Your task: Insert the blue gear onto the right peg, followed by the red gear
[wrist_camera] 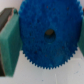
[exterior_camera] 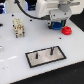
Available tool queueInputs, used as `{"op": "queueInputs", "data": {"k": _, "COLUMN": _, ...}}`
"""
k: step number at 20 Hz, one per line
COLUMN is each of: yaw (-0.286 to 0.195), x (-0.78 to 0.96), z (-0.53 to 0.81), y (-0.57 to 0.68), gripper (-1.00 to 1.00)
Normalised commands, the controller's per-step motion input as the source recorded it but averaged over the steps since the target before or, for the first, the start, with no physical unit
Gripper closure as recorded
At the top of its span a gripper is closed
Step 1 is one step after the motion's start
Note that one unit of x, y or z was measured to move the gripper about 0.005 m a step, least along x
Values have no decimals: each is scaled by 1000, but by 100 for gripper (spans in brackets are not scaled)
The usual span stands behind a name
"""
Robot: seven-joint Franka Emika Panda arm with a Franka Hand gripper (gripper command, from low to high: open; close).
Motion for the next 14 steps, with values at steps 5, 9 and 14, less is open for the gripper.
{"op": "queueInputs", "data": {"k": 5, "yaw": 0, "x": 272, "z": 586, "y": -10, "gripper": 100}}
{"op": "queueInputs", "data": {"k": 9, "yaw": 0, "x": 453, "z": 600, "y": -74, "gripper": 100}}
{"op": "queueInputs", "data": {"k": 14, "yaw": 0, "x": 603, "z": 541, "y": -200, "gripper": 100}}
